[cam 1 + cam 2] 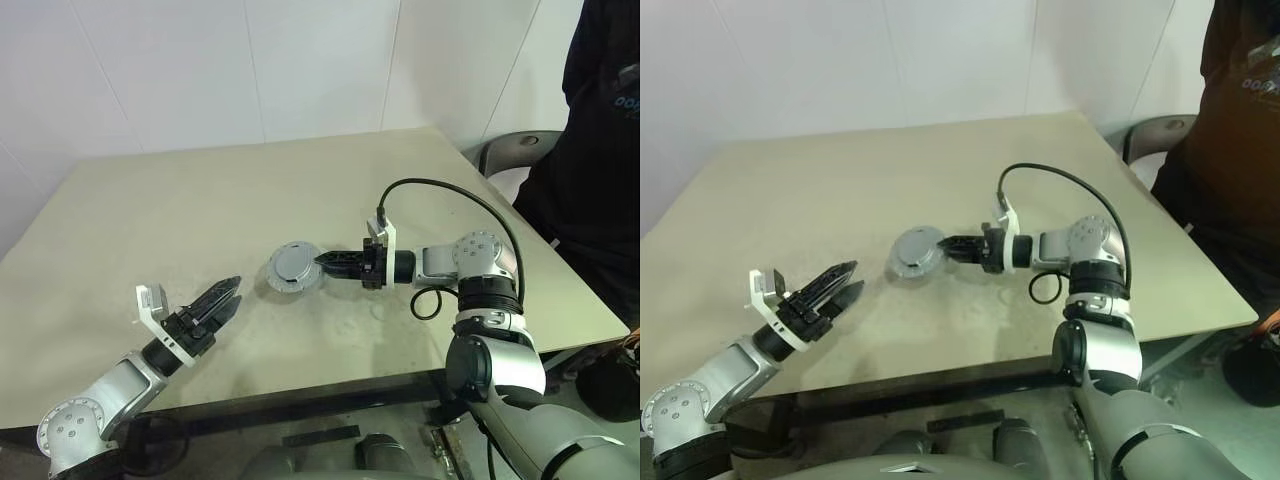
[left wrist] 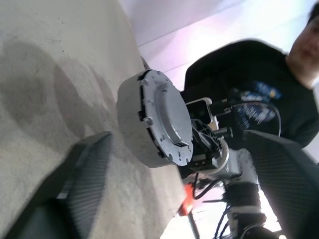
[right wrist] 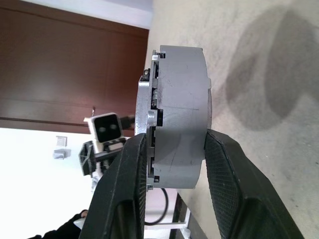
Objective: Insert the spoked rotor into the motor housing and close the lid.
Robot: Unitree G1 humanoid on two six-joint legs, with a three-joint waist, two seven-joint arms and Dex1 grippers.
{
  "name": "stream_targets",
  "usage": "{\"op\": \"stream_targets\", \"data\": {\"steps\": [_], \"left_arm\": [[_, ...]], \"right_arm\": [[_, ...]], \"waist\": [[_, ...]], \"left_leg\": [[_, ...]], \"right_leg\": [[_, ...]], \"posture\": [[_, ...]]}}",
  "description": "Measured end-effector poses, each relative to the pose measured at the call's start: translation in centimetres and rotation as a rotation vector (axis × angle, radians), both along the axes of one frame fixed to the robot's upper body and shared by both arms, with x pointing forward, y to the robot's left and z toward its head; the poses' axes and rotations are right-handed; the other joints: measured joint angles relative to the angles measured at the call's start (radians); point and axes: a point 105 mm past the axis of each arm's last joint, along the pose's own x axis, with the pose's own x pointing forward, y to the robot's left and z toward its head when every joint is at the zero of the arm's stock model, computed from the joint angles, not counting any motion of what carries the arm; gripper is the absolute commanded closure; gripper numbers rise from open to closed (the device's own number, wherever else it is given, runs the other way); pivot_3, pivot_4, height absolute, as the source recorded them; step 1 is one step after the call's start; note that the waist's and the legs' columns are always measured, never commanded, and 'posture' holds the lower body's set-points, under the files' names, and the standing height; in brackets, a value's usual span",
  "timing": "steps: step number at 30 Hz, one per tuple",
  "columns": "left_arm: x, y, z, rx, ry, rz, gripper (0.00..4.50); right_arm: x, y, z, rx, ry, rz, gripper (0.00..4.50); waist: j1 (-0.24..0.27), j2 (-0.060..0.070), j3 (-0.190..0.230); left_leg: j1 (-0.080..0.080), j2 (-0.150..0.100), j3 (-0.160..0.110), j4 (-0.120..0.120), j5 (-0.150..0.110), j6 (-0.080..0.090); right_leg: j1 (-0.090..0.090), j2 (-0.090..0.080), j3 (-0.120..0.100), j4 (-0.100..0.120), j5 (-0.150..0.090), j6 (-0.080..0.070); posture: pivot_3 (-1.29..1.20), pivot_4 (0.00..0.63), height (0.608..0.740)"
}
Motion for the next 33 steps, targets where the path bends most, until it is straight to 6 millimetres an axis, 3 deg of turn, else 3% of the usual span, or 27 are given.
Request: {"op": "stream_targets", "data": {"steps": [7, 16, 33], "left_arm": [[0.1, -1.8, 0.1, -0.087, 0.035, -0.051, 0.00], [0.6, -1.4, 1.0, -0.130, 0.012, -0.028, 0.00], [0.7, -1.8, 1.8, -0.179, -0.020, -0.040, 0.00]], "right_arm": [[0.1, 0.6, 1.3, 0.045, -0.031, 0.024, 3.19], [-0.5, 1.9, 2.6, 0.096, -0.074, 0.077, 3.19], [-2.1, 4.0, 2.6, 0.102, -0.071, 0.178, 3.19]], "waist": [[0.000, 0.000, 0.000], [0.001, 0.000, 0.000], [0.001, 0.000, 0.000]], "left_leg": [[0.000, 0.000, 0.000, 0.000, 0.000, 0.000], [0.000, 0.000, 0.000, 0.000, 0.000, 0.000], [0.000, 0.000, 0.000, 0.000, 0.000, 0.000]], "right_leg": [[0.000, 0.000, 0.000, 0.000, 0.000, 0.000], [0.000, 0.000, 0.000, 0.000, 0.000, 0.000], [0.000, 0.000, 0.000, 0.000, 0.000, 0.000]], "posture": [[0.00, 0.000, 0.740], [0.00, 0.000, 0.740], [0.00, 0.000, 0.740]]}}
